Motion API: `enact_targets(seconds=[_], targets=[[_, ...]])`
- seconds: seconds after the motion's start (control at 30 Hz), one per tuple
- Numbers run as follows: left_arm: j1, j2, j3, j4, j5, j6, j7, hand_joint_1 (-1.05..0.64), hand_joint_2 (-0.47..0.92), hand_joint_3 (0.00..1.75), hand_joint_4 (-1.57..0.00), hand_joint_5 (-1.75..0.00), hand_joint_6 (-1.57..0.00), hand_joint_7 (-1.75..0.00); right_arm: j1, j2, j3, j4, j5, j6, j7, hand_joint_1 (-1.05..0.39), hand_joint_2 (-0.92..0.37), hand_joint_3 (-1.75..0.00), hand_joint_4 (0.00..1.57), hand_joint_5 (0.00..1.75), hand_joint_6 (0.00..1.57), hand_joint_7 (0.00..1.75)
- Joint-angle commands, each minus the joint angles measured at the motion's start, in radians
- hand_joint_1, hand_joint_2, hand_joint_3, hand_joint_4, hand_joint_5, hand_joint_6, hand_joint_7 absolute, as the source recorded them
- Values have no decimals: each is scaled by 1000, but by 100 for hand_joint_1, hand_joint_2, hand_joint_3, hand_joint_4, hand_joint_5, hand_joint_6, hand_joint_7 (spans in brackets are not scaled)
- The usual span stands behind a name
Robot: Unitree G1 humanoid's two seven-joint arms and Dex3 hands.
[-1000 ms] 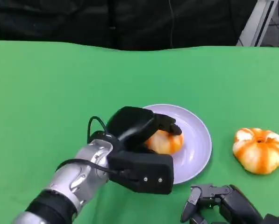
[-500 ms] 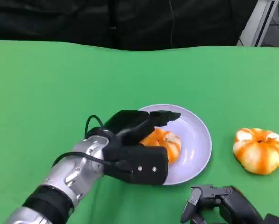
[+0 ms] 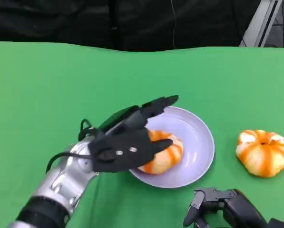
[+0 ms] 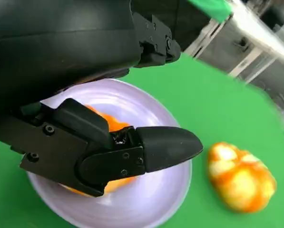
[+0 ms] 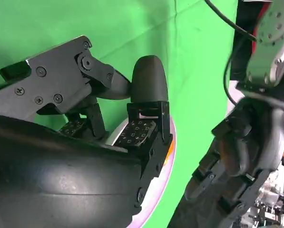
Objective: Grasp the bread from the table and place it into the plate.
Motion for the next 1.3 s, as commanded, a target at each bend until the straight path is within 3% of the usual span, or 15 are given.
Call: enact_targets(seconds=[0.03, 0.53, 0.73, 0.83, 1.07, 1.3], targets=[[56, -23, 78, -45, -106, -42, 7, -91, 92, 76, -20, -3, -11, -2, 8, -3, -1, -10, 10, 1, 2, -10, -64, -95, 83, 149, 90, 112], [274, -109, 213, -233, -250, -139, 83, -76, 92, 65, -52, -7, -29, -3, 5, -6, -5, -7, 24, 3, 19, -11, -63, -95, 83, 148, 89, 113], [346, -127, 230, -287, -328, -122, 49, -79, 92, 62, -56, -5, -33, -3, 6, -7, -3, -9, 26, -1, 24, -11, -64, -95, 83, 148, 89, 114], [445, -131, 231, -305, -381, -181, 9, -80, 92, 61, -58, -5, -35, -3, 4, -8, -5, -11, 28, 0, 24, -11, -63, -95, 83, 148, 88, 114], [521, -139, 241, -300, -460, -230, -77, -79, 92, 56, -60, -3, -39, -3, 5, -8, -7, -10, 34, 4, 34, -12, -62, -95, 82, 150, 87, 115], [622, -176, 247, -184, -511, -403, -158, -75, 92, 56, -66, -4, -44, -3, 13, -8, -6, -18, 32, -3, 33, -11, -62, -94, 82, 149, 88, 114]])
